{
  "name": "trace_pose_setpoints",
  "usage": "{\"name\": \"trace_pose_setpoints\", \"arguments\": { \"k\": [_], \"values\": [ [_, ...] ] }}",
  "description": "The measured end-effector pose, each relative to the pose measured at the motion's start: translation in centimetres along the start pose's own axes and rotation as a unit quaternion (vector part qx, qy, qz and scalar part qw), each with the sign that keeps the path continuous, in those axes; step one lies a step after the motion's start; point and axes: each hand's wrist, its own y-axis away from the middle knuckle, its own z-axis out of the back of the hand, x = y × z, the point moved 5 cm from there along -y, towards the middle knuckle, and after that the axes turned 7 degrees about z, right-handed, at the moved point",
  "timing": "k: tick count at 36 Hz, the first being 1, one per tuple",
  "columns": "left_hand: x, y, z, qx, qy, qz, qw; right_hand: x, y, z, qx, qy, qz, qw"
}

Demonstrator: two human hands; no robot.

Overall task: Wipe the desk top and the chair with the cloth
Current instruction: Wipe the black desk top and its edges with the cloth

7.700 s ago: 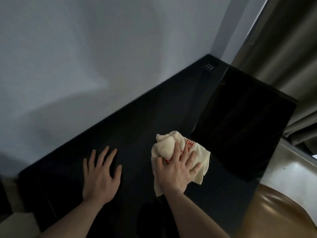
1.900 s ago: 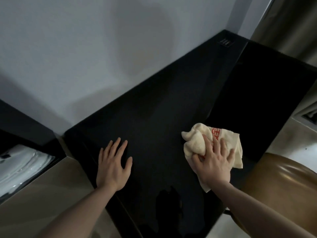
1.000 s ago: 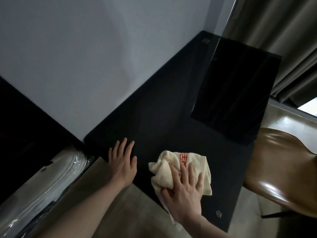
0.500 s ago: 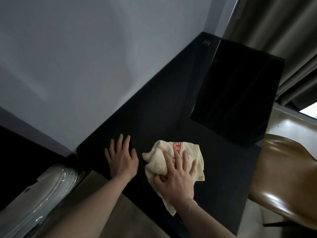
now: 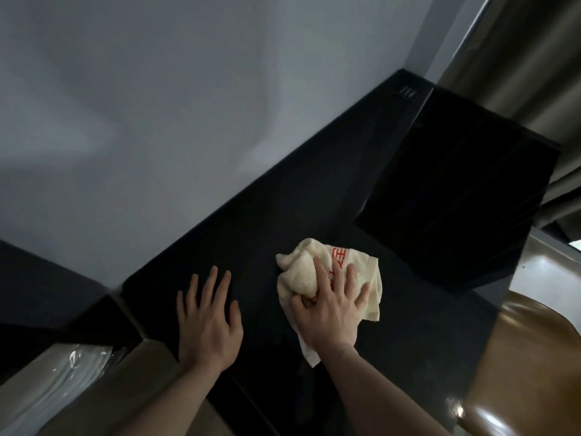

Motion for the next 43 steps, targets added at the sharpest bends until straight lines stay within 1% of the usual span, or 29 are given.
{"name": "trace_pose_setpoints", "arguments": {
  "k": [4,10,17,22,28,30,33,39,43],
  "values": [
    [-0.2,-0.1,0.1,0.004,0.005,0.000,1.000,-1.0,-2.7,0.3,-0.012,-0.002,0.003,1.000],
    [-0.3,-0.2,0.2,0.009,0.017,-0.003,1.000,-2.0,-6.1,0.9,-0.009,-0.021,0.016,1.000],
    [-0.4,-0.2,0.2,0.015,0.023,-0.002,1.000,-3.0,-8.9,1.9,-0.022,-0.051,-0.002,0.998],
    [-0.4,-0.2,0.5,0.022,0.041,0.009,0.999,-3.6,-10.5,1.9,-0.028,-0.049,-0.002,0.998],
    [-0.8,-1.4,1.4,0.002,0.048,0.020,0.999,-4.2,-11.4,2.2,-0.032,-0.046,0.003,0.998],
    [-2.1,-2.7,1.7,-0.005,0.048,0.021,0.999,-4.5,-11.8,2.4,-0.029,-0.045,0.005,0.999],
    [-5.7,-4.5,1.9,0.000,0.057,-0.005,0.998,-5.2,-12.4,2.9,-0.030,-0.046,0.005,0.999],
    [-13.2,-7.5,0.8,0.089,0.064,-0.051,0.993,-7.5,-15.0,3.8,-0.022,-0.022,0.020,0.999],
    [-16.5,-9.3,-0.1,0.115,0.032,-0.062,0.991,-10.1,-17.6,4.8,-0.026,-0.008,0.021,0.999]
  ]
}}
